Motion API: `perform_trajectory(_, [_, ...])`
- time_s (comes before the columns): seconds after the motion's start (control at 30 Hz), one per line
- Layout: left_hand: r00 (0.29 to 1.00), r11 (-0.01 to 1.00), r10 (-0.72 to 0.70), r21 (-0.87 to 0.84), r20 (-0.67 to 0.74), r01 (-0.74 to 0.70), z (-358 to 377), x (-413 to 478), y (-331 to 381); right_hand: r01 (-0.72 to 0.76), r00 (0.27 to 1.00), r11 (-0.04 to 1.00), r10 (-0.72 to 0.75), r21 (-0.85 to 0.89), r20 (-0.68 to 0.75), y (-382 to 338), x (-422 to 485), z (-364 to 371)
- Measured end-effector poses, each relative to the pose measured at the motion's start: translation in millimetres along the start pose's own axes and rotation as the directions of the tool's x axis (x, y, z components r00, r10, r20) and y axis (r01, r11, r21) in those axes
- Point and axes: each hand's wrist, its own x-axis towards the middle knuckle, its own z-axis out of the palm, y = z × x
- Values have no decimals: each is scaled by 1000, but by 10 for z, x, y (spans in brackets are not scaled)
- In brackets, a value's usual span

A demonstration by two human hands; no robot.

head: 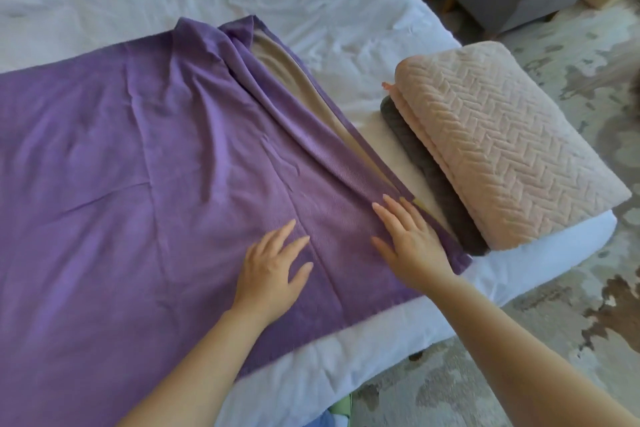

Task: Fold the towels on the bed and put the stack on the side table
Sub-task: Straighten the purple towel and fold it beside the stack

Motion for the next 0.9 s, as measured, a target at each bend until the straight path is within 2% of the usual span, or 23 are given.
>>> perform_trajectory(0.07, [992,992,-90,101,90,81,6,182,-224,4,982,999,6,-51,190,-41,199,158])
perform_trajectory(0.13, [969,963,-184,228,162,145,49,305,-453,-71,953,986,113,-154,281,24,299,259])
perform_trajectory(0.17, [955,947,-230,267,186,176,56,343,-557,-137,947,973,184,-189,264,61,307,280])
perform_trajectory(0.23, [934,923,-301,303,192,236,34,405,-722,-263,951,943,289,-204,107,54,305,297])
perform_trajectory(0.3, [928,914,-330,305,174,268,-8,503,-821,-297,954,947,291,-122,-68,-120,381,283])
perform_trajectory(0.37, [934,920,-326,277,146,278,-49,670,-874,-153,982,988,149,-22,-115,-356,622,286])
perform_trajectory(0.4, [938,925,-320,257,134,279,-70,774,-890,-60,994,998,60,5,-90,-466,793,295])
perform_trajectory(0.5, [947,934,-304,229,106,274,-126,1113,-985,131,987,991,-132,12,95,-689,1359,292])
perform_trajectory(0.57, [944,925,-320,241,84,293,-136,1316,-1117,205,960,975,-182,-92,211,-656,1682,330])
perform_trajectory(0.6, [941,919,-331,252,73,304,-134,1420,-1194,199,963,969,-166,-146,214,-603,1818,328])
perform_trajectory(0.63, [938,912,-342,262,59,316,-134,1522,-1266,163,979,970,-137,-178,152,-552,1925,303])
perform_trajectory(0.7, [932,899,-363,263,-1,351,-150,1757,-1392,115,984,987,-128,-112,-120,-523,2154,220])
perform_trajectory(0.77, [920,886,-389,250,-55,390,-200,2046,-1499,177,945,984,-167,9,-281,-610,2473,141])
perform_trajectory(0.83, [902,871,-422,236,-85,430,-281,2319,-1598,210,951,959,-155,190,-269,-789,2881,74])
perform_trajectory(0.9, [888,855,-449,240,-99,459,-367,2560,-1711,148,978,883,-64,445,-199,-1040,3357,-61])
